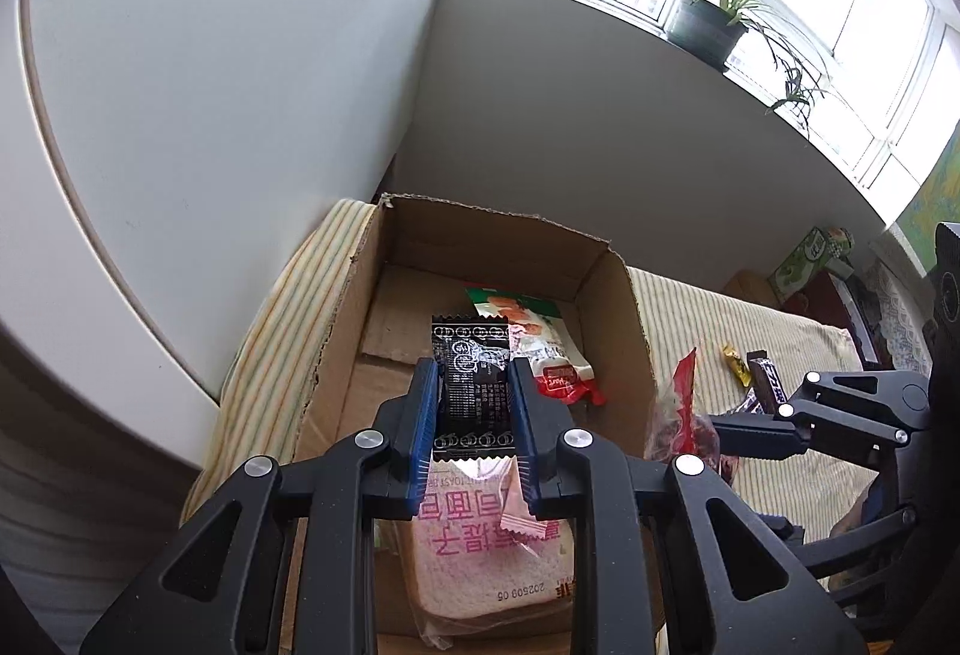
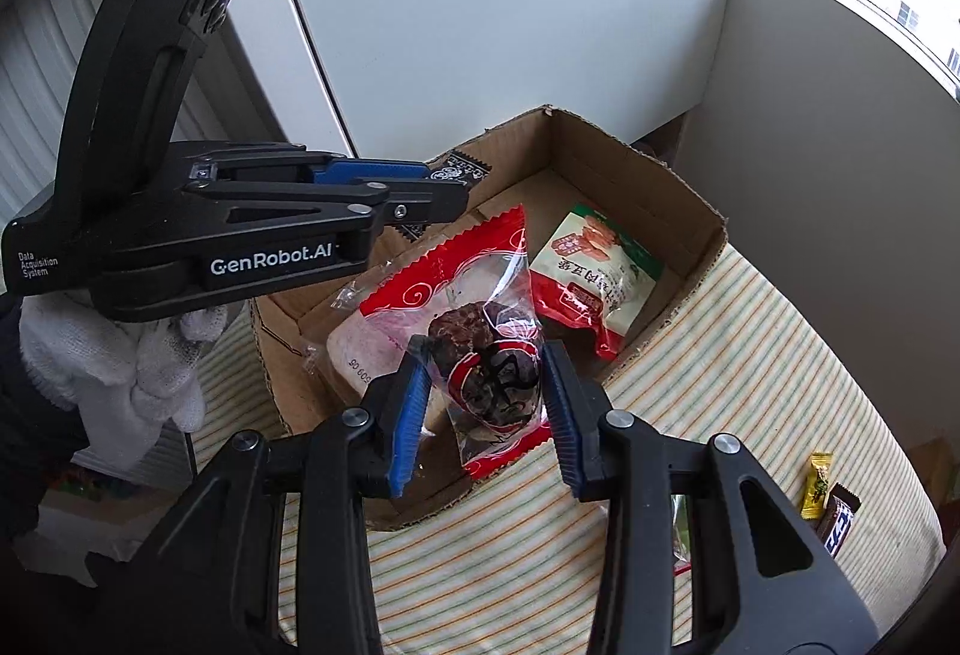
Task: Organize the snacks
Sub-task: 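Carry both packets into the cardboard box and open both grippers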
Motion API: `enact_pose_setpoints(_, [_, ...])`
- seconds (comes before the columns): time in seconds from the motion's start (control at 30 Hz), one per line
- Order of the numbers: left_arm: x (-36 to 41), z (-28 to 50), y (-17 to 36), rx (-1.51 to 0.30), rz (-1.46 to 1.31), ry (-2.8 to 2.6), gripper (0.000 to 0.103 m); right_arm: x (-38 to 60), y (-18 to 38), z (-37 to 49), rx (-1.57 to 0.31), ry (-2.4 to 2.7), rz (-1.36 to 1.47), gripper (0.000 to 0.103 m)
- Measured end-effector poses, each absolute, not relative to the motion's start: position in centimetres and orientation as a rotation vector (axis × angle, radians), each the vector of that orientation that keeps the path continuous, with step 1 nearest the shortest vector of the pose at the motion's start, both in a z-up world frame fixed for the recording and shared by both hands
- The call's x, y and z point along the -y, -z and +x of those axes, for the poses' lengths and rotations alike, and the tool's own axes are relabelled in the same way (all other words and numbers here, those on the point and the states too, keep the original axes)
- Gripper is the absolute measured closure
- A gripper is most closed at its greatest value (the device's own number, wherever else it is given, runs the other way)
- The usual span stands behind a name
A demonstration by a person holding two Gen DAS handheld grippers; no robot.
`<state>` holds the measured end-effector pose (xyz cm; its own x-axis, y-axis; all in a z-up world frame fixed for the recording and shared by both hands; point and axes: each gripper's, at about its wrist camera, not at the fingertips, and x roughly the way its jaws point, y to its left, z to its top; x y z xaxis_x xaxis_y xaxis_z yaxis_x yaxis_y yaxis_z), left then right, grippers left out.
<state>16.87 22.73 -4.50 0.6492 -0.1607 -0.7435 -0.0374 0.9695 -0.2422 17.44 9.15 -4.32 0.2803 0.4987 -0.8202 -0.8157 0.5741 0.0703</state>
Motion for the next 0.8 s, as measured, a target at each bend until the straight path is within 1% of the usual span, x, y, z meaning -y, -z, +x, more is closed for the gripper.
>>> enact_pose_setpoints(0.07, [-22.8,17.0,4.6,-0.867,-0.244,0.065,0.081,-9.6,4.5,16.8,-0.919,-0.922,-0.412,0.064])
enact_pose_setpoints(0.1, [-22.9,17.1,4.6,-0.869,-0.246,0.065,0.081,-9.8,4.6,16.6,-0.918,-0.926,-0.417,0.062])
enact_pose_setpoints(0.17, [-23.1,17.2,4.7,-0.872,-0.25,0.06,0.08,-9.9,4.8,16.6,-0.918,-0.929,-0.423,0.054])
enact_pose_setpoints(0.23, [-23.3,17.2,4.7,-0.873,-0.256,0.062,0.08,-9.9,4.7,16.5,-0.912,-0.929,-0.421,0.037])
enact_pose_setpoints(0.27, [-23.3,17.3,4.6,-0.875,-0.255,0.064,0.078,-9.8,4.7,16.4,-0.906,-0.929,-0.419,0.036])
enact_pose_setpoints(0.37, [-23.4,17.2,4.5,-0.87,-0.257,0.056,0.066,-9.4,4.5,16.4,-0.904,-0.932,-0.412,0.036])
enact_pose_setpoints(0.57, [-22.9,16.8,3.9,-0.859,-0.247,0.056,0.066,-8.1,4.7,16.6,-0.903,-0.915,-0.409,0.036])
enact_pose_setpoints(0.8, [-21.2,15.9,3.0,-0.839,-0.23,0.08,0.066,-4.9,3.5,16.4,-0.889,-0.872,-0.396,0.036])
